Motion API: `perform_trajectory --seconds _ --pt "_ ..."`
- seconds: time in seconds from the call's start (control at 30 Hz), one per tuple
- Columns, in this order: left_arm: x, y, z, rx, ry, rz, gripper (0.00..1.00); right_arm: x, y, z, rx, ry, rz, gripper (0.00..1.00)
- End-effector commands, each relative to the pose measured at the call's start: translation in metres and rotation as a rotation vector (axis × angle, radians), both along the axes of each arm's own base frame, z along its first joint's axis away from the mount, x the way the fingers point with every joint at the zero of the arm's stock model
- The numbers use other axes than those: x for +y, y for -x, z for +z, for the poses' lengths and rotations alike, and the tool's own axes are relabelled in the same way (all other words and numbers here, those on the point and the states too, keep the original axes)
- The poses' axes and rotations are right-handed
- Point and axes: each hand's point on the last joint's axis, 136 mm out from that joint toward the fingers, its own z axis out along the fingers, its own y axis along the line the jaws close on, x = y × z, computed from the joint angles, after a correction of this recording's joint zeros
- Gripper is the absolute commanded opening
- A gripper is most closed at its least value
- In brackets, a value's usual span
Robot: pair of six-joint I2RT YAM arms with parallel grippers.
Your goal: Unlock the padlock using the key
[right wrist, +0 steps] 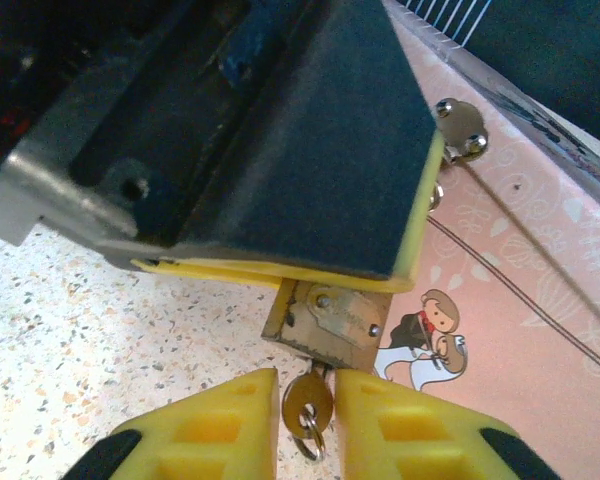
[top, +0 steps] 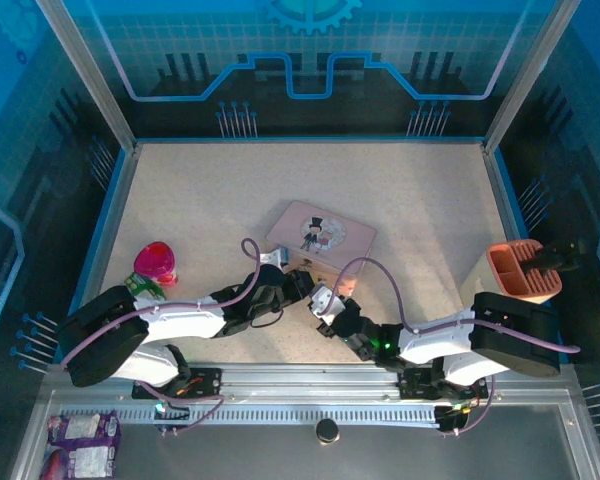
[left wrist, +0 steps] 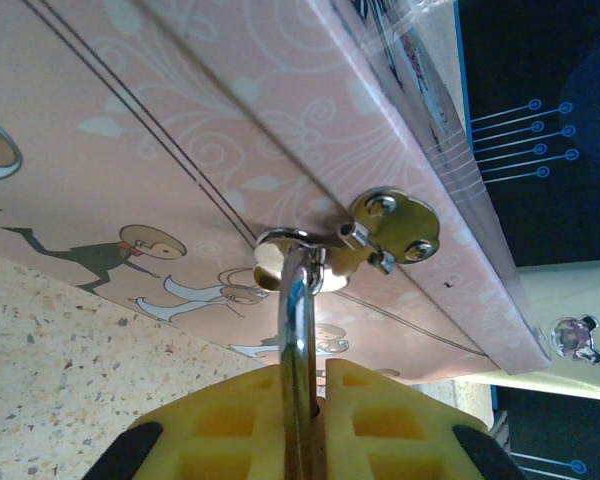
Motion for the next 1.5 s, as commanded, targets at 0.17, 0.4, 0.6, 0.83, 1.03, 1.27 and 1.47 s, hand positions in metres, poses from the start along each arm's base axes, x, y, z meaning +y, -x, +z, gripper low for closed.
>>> perform_trajectory --seconds 0.17,0.4,0.6,0.83,1.03,1.27,1.47 --pt "-0.024 -0.005 0.050 -0.088 0.129 -0.036 0.00 0.005 -0.010 0.016 -0.012 -0.075 -0.086 0.12" --pt "-0.028 -0.004 0.041 -0.060 0.117 -0.046 0.00 -0.007 -0.015 0.020 0.107 -0.236 -0.225 0.00" --pt "-0.017 -0.008 0.014 0.022 0.041 -0.022 0.05 0.006 0.000 0.019 0.306 -0.440 -0.183 0.00" --pt "-0.004 -0.012 0.000 0.058 -0.002 -0.001 0.26 0.007 0.006 0.005 0.415 -0.497 -0.181 0.00" --pt "0.015 -0.018 -0.010 0.104 0.012 0.035 0.38 -0.013 -0.001 -0.026 0.509 -0.532 -0.288 0.00" --pt "0.048 -0.023 0.001 0.047 -0.113 0.038 0.56 -0.013 -0.004 -0.033 0.558 -0.557 -0.283 0.00" --pt "0.059 -0.023 0.010 -0.014 -0.226 -0.008 0.65 -0.009 -0.006 -0.034 0.587 -0.568 -0.272 0.00"
